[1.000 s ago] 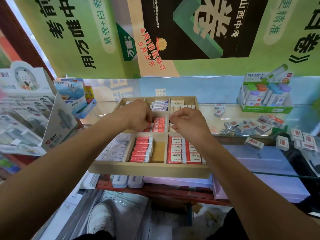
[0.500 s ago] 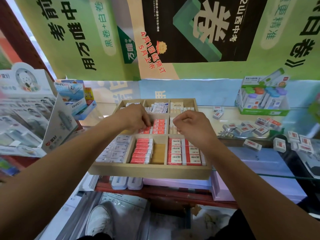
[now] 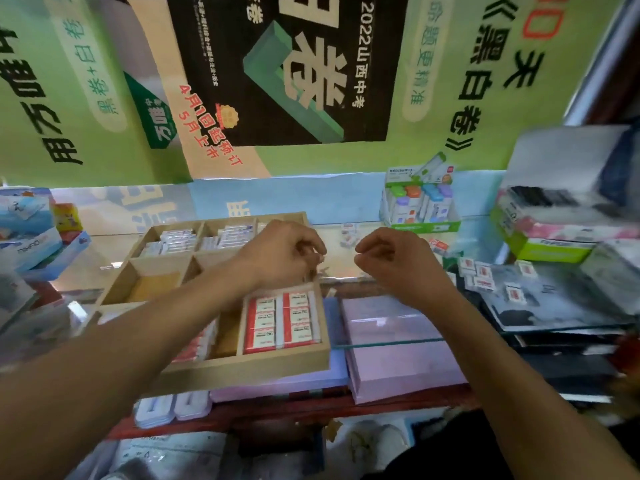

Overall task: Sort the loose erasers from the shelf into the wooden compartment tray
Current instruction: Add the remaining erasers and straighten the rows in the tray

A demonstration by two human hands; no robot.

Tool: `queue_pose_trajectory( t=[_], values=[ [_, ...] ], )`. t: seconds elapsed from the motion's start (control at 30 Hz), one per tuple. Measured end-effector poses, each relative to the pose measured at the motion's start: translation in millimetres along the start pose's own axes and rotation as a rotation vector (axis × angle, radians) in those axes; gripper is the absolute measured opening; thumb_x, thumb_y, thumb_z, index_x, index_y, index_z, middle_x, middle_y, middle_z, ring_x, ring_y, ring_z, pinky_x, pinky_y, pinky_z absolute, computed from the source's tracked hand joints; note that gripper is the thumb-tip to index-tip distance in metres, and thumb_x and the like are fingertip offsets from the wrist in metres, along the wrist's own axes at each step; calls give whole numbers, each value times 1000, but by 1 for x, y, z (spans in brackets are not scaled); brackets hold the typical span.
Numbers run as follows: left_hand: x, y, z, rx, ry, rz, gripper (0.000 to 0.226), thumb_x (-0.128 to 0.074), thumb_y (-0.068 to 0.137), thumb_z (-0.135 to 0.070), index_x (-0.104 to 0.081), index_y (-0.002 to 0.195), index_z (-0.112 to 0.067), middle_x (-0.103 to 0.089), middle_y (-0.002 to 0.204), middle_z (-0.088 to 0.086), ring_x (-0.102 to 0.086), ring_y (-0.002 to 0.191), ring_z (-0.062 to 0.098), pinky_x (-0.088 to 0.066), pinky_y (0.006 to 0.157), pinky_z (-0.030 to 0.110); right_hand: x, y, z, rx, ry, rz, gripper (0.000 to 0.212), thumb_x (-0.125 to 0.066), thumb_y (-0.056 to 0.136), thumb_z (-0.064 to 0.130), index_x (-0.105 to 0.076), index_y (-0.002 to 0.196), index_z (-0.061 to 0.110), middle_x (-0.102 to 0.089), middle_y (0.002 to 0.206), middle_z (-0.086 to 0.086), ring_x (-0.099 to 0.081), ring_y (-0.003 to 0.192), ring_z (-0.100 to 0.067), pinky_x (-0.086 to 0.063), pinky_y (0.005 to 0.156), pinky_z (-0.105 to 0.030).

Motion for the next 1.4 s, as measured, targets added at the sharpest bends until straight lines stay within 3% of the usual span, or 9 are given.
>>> queue_pose_trajectory(
  t=[0.17,0.4,0.53,0.6,0.73,0.93,1.13,1.27,1.4],
  values=[
    [-48,42,-30,-44,24,60,13,-67,84,-16,-75,93,-21,-70,83,-7,-61,74,9,-47,71,23,47,-6,-52,-95,-6,-132,6,-69,82,13,-71,85,18,-71,82,2,-67,78,-15,-57,76,-34],
    [-112,86,-67,-114,83,168,27,-65,85,-26,-68,112,-23,-63,115,2,-58,106,20,-43,89,26,98,-25,-109,-213,-177,-319,8,-61,85,11,-69,85,14,-67,78,2,-59,71,-13,-43,62,-19],
    [-134,103,-85,-197,54,170,39,-67,83,-29,-63,121,-23,-61,122,3,-54,114,23,-43,95,32,120,-31,-137,-363,-335,-385,20,-60,84,21,-65,103,17,-64,108,-6,-60,97,-26,-49,76,-33],
    [-143,115,-92,-249,81,191,44,-60,84,-16,-59,128,-24,-57,129,5,-51,119,26,-42,99,37,122,-34,-150,-465,-406,-322,36,-61,82,25,-60,118,15,-56,123,-13,-52,115,-33,-47,90,-39],
    [-161,137,-100,-257,253,261,59,-48,85,-5,-45,141,-23,-42,147,2,-36,135,28,-34,109,40,121,-37,-161,-552,-497,-193,47,-60,84,24,-53,130,16,-50,126,-16,-43,121,-35,-40,93,-36],
    [-165,155,-107,-200,238,278,28,-52,90,-18,-58,117,-22,-55,123,8,-53,111,26,-47,91,38,124,-34,-165,-466,-289,-226,38,-61,85,9,-60,122,16,-60,122,-6,-58,98,-16,-35,73,-13],
    [-158,152,-106,-211,234,265,15,-62,89,-23,-62,104,-24,-59,111,2,-54,102,22,-50,85,38,128,-37,-165,-435,-139,-250,41,-68,81,12,-60,121,20,-62,114,0,-57,97,-11,-41,69,-16],
    [-146,147,-96,-130,-7,201,19,-72,83,-15,-68,101,-21,-65,100,-2,-61,90,15,-49,78,26,123,-35,-156,-392,-103,-232,45,-68,81,13,-59,124,20,-62,117,1,-57,99,-11,-42,77,-20],
    [-125,142,-78,111,-425,104,17,-74,82,-15,-70,99,-17,-68,87,-2,-65,77,15,-48,66,22,113,-29,-145,-315,-217,-201,45,-66,84,19,-57,128,19,-61,122,-1,-55,99,-11,-36,77,-16]
  ],
)
Point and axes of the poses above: each hand's wrist, its own y-axis towards the middle knuckle, its own x-axis out of the back of the hand, z = x × y, the point moved 4 cm from there along y, towards the middle knuckle
